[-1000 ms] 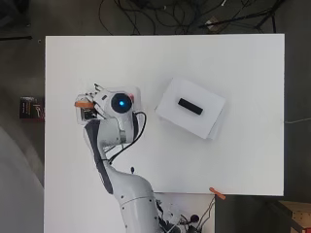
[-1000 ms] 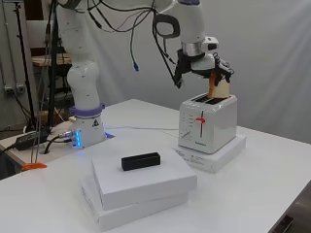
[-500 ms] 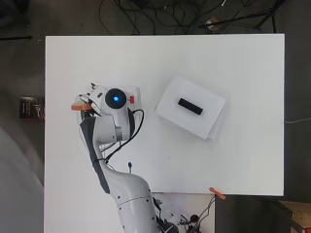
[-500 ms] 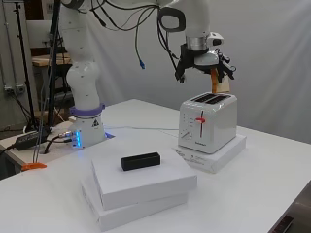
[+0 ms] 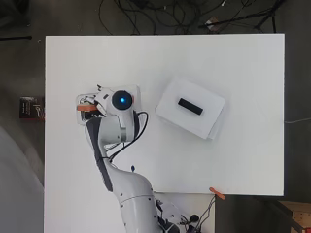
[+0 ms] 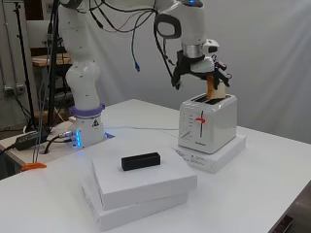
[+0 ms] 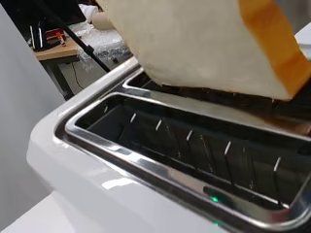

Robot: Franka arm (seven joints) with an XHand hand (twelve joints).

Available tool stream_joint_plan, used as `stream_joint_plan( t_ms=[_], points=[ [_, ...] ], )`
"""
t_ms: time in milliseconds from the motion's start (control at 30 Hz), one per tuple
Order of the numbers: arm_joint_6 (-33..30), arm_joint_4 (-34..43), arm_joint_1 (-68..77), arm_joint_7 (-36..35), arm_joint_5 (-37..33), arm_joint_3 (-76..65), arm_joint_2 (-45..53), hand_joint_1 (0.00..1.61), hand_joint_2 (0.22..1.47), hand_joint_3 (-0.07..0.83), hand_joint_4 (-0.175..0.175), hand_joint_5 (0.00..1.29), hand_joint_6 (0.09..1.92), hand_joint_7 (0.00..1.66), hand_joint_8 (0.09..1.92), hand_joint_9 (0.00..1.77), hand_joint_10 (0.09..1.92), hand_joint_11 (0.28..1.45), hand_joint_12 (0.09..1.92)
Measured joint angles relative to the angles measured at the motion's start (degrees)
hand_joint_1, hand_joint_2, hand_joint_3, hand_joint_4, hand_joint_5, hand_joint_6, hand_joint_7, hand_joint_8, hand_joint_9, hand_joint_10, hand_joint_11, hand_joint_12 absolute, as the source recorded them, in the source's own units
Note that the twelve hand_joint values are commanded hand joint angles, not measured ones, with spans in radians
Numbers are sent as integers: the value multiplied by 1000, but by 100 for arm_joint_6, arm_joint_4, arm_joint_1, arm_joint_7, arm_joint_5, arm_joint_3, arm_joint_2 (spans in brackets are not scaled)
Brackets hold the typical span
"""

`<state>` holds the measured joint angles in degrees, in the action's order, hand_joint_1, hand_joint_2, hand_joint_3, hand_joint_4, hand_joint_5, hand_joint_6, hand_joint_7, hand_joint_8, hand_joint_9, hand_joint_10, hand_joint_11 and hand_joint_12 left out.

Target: Teleoperate dual arm-hand system to toast a bread

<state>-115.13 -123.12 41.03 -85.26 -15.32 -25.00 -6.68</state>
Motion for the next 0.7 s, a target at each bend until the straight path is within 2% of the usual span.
stream_joint_plan(
  t_ms=[67, 167, 200, 233, 267, 300, 333, 467, 567, 700],
  points=[
    [65, 0, -37, -28, -175, -40, 91, 847, 1291, -2, 175, 665, 1449, 1342, 89, 1368, 219, 805, 267],
    [188, 9, -91, -184, -365, -105, 222, 841, 1296, -1, 175, 655, 1463, 1341, 94, 1313, 355, 753, 400],
    [218, 13, -102, -217, -378, -124, 237, 578, 1247, -8, 122, 419, 1075, 960, 87, 968, 245, 602, 316],
    [228, 17, -108, -221, -382, -132, 242, 350, 1187, -10, 82, 253, 663, 640, 87, 680, 142, 487, 206],
    [232, 32, -116, -184, -382, -119, 253, 187, 1134, -9, 61, 168, 368, 441, 87, 502, 87, 423, 120],
    [262, 75, -138, -104, -382, -100, 284, 93, 1091, -11, 52, 125, 195, 330, 87, 404, 87, 391, 87],
    [343, 131, -165, 14, -371, -79, 322, 44, 1055, -15, 48, 101, 102, 270, 87, 351, 87, 377, 87],
    [838, 296, -258, 962, -117, 69, 396, 1, 975, -8, 45, 95, 87, 215, 87, 309, 87, 373, 87],
    [698, 299, -345, 1858, 49, 127, 320, 0, 996, 4, 29, 135, 87, 239, 87, 327, 87, 374, 87],
    [554, 321, -483, 2294, 409, 30, 185, 17, 1030, 5, 8, 221, 87, 282, 87, 353, 87, 370, 87]
  ],
)
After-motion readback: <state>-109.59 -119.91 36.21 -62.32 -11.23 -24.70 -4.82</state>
